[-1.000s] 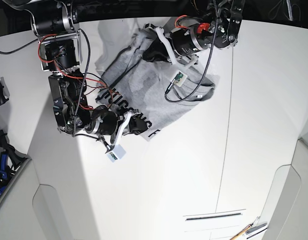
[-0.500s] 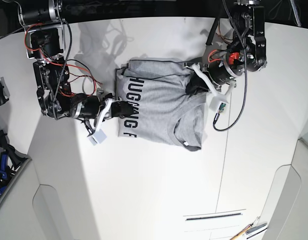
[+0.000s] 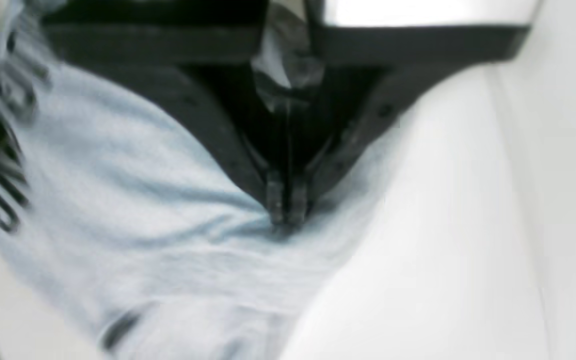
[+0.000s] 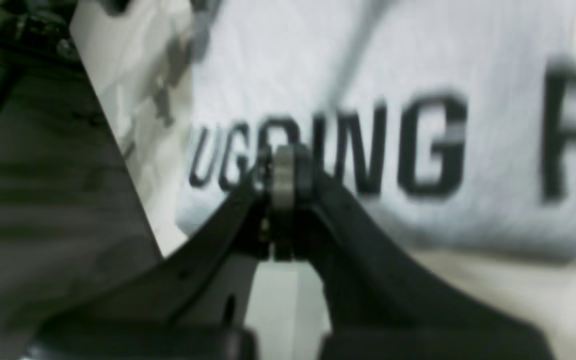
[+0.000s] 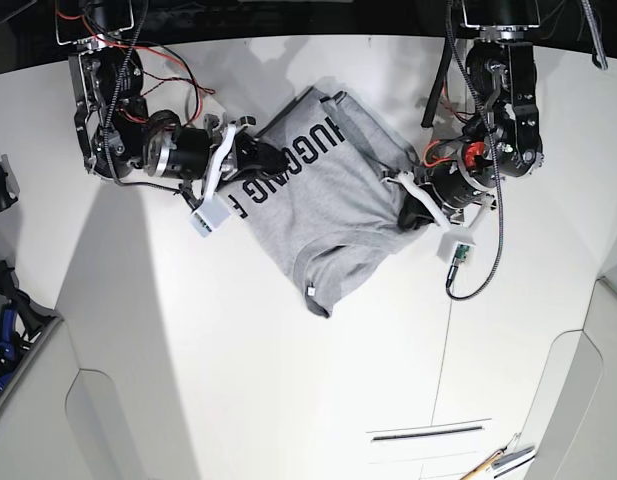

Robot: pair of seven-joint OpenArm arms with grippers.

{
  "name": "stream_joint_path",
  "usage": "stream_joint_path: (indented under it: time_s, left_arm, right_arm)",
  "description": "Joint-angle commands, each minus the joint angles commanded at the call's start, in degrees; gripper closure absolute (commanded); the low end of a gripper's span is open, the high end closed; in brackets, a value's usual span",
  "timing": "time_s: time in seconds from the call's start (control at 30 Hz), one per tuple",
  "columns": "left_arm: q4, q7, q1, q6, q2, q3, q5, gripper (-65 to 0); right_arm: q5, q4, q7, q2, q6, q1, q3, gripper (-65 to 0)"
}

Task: Fold the T-shirt properly
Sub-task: 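Pull and straighten the bundle between both grippers into a square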

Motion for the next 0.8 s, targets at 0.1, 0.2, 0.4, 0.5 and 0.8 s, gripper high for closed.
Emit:
stream_joint_path:
  time_s: [0.1,0.2,0.4,0.5,0.8]
  left_arm:
    - [1.66,0.04,0.46,-0.02,0.0,0.0,-0.37,0.0]
    - [4.98,0.07,1.95,0.44,0.0,-1.11,-0.59,0.0]
    - [7.13,0.48,5.88,0.83,0.02,-4.44,-3.04,0.0]
    - [7.13,0.61,8.02,0.83,0.02,-5.55,-3.13,0.0]
    - [7.04,0.17,11.32,0.83,0.02,-6.49,-3.08,0.0]
  right_arm:
    - [-1.22,0.31,0.24,0.0,-0.04,1.73,2.67,0.0]
    - [-4.09,0.26,3.21,0.0,-0.04,3.13,5.35,0.0]
    - [-12.09,-0.98,6.8,0.02,-0.07,4.98,6.01,0.0]
    - [-14.6,-3.72,10.12,0.0,-0.07,5.46,5.99,0.0]
    - [-14.73,-11.32,11.61,0.0,-0.09,6.08,2.16,0.0]
